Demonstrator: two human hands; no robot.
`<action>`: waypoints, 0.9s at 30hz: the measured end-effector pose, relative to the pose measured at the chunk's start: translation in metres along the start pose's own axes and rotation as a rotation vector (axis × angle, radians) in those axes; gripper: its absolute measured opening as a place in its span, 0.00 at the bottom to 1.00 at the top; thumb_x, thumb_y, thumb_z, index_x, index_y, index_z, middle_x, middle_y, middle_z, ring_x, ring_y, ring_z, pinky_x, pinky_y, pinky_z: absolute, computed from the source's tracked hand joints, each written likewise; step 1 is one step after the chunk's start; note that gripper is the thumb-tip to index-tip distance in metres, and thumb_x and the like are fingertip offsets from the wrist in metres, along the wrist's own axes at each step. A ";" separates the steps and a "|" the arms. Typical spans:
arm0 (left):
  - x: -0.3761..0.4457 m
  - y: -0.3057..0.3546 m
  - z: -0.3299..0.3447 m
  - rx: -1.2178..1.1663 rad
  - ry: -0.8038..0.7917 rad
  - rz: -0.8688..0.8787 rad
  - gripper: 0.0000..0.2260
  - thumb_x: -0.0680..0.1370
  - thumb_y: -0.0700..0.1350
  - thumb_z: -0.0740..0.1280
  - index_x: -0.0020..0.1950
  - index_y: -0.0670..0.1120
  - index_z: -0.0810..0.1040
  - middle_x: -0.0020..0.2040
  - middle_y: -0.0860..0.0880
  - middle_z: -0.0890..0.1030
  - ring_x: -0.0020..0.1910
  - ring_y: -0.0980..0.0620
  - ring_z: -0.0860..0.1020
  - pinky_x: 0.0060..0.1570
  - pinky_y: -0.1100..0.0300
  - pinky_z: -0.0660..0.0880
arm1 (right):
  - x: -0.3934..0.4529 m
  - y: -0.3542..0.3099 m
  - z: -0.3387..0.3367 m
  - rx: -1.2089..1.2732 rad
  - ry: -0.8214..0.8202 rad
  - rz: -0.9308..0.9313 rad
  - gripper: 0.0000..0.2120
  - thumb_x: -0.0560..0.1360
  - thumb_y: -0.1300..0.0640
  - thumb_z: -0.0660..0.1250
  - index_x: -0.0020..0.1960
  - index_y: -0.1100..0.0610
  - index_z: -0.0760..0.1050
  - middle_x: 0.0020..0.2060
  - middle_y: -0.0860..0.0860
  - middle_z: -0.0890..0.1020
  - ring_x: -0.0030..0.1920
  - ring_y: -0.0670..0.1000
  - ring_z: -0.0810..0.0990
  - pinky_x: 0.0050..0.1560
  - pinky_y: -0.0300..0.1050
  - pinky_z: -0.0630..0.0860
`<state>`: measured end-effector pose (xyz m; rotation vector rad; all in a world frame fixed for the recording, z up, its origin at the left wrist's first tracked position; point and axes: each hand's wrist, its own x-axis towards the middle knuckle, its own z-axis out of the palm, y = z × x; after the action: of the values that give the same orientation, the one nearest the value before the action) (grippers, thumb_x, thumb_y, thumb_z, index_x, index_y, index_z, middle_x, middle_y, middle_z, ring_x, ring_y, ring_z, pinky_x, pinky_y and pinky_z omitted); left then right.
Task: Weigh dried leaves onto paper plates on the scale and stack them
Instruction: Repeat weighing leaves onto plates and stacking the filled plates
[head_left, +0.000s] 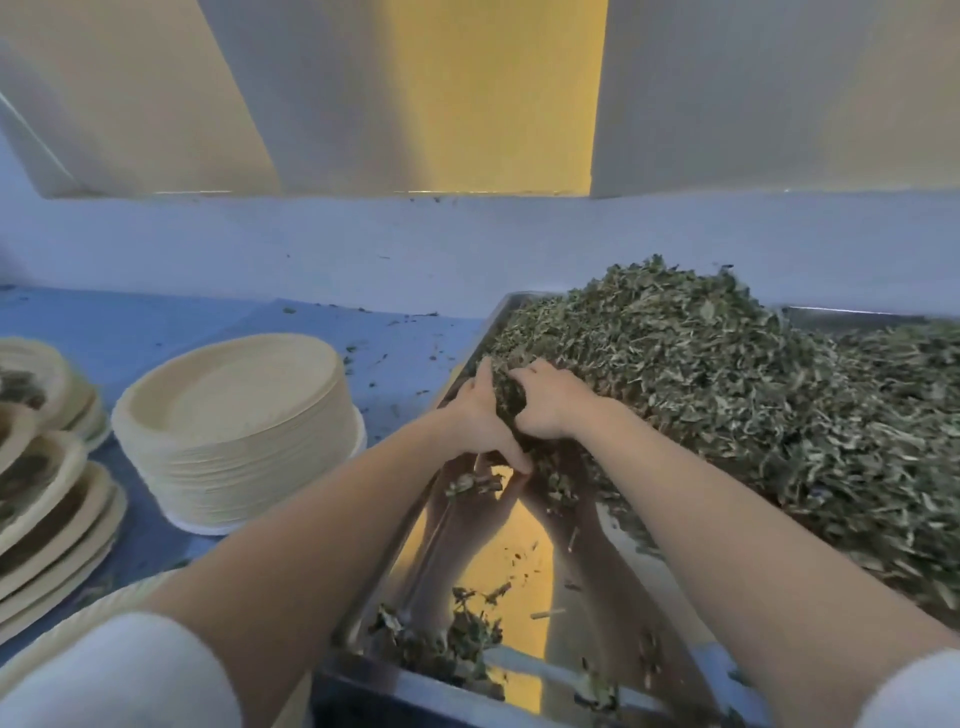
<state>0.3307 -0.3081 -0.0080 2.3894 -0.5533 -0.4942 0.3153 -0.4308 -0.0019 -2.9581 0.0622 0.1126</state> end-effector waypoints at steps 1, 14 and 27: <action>0.000 0.000 -0.002 0.026 -0.015 0.014 0.60 0.64 0.43 0.79 0.77 0.48 0.34 0.78 0.45 0.48 0.75 0.45 0.53 0.71 0.49 0.59 | -0.005 0.000 -0.001 -0.013 -0.029 -0.026 0.33 0.74 0.57 0.62 0.76 0.54 0.54 0.73 0.55 0.58 0.70 0.60 0.64 0.62 0.49 0.68; -0.036 0.017 -0.010 0.164 -0.250 -0.001 0.45 0.67 0.36 0.76 0.76 0.48 0.52 0.60 0.42 0.73 0.41 0.48 0.81 0.39 0.58 0.81 | -0.052 0.000 -0.013 0.100 -0.211 -0.034 0.44 0.62 0.51 0.78 0.72 0.55 0.61 0.59 0.55 0.74 0.48 0.53 0.79 0.41 0.44 0.80; -0.101 0.035 -0.036 -0.330 -0.017 0.108 0.24 0.71 0.26 0.66 0.61 0.44 0.64 0.54 0.35 0.73 0.32 0.48 0.77 0.38 0.55 0.80 | -0.114 -0.024 -0.050 0.541 0.124 -0.078 0.21 0.65 0.63 0.72 0.56 0.54 0.71 0.35 0.50 0.81 0.25 0.43 0.80 0.25 0.37 0.74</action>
<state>0.2532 -0.2654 0.0620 2.0335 -0.5581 -0.5155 0.2063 -0.4120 0.0601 -2.4192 -0.0070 -0.0869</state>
